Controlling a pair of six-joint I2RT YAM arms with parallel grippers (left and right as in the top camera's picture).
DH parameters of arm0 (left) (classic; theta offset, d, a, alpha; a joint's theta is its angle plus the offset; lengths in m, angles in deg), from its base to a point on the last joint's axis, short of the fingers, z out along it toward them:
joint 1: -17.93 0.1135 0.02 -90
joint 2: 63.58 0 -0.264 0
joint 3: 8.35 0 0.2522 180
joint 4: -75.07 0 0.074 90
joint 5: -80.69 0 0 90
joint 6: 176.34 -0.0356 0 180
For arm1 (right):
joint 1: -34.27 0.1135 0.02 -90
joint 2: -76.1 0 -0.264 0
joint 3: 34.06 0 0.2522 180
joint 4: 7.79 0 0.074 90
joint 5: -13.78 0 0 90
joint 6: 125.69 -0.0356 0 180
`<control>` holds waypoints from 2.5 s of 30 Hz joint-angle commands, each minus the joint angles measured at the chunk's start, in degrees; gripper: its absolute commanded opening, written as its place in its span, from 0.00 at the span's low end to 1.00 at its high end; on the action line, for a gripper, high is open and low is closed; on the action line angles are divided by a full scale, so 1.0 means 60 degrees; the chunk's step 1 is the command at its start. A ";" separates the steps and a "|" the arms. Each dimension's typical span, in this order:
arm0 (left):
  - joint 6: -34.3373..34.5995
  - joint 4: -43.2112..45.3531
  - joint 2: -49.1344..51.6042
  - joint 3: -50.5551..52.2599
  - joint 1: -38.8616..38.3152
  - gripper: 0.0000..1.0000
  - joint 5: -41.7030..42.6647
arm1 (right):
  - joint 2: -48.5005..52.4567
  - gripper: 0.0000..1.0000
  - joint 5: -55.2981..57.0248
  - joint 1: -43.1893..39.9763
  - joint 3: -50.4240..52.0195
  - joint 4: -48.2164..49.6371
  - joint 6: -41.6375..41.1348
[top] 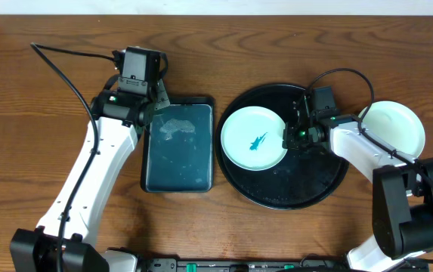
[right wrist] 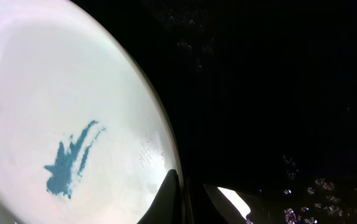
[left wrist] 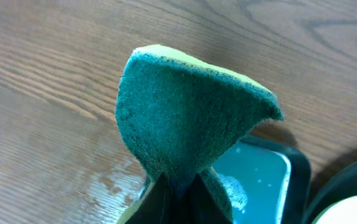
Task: Clean dirty plates on tray and stack at the side
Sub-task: 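Move the sponge in the left gripper toward the pale green plate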
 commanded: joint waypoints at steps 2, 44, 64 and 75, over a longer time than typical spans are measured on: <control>-0.1286 0.0084 -0.0004 0.0007 -0.0532 0.07 -0.0328 | 0.0098 0.01 0.0204 0.0076 0.0029 -0.0066 0.0015; -0.2477 0.0240 0.0051 0.0007 -0.1752 0.07 -0.1330 | 0.0098 0.01 0.0208 0.0076 0.0029 -0.0040 0.0015; -0.1024 0.0076 0.0623 0.0091 -0.1719 0.08 -0.0153 | 0.0098 0.01 0.0208 0.0076 0.0029 -0.0047 0.0018; -0.0783 -0.0674 0.1501 0.0098 -0.0463 0.07 0.2983 | 0.0098 0.01 0.0204 0.0076 0.0029 -0.0044 0.0015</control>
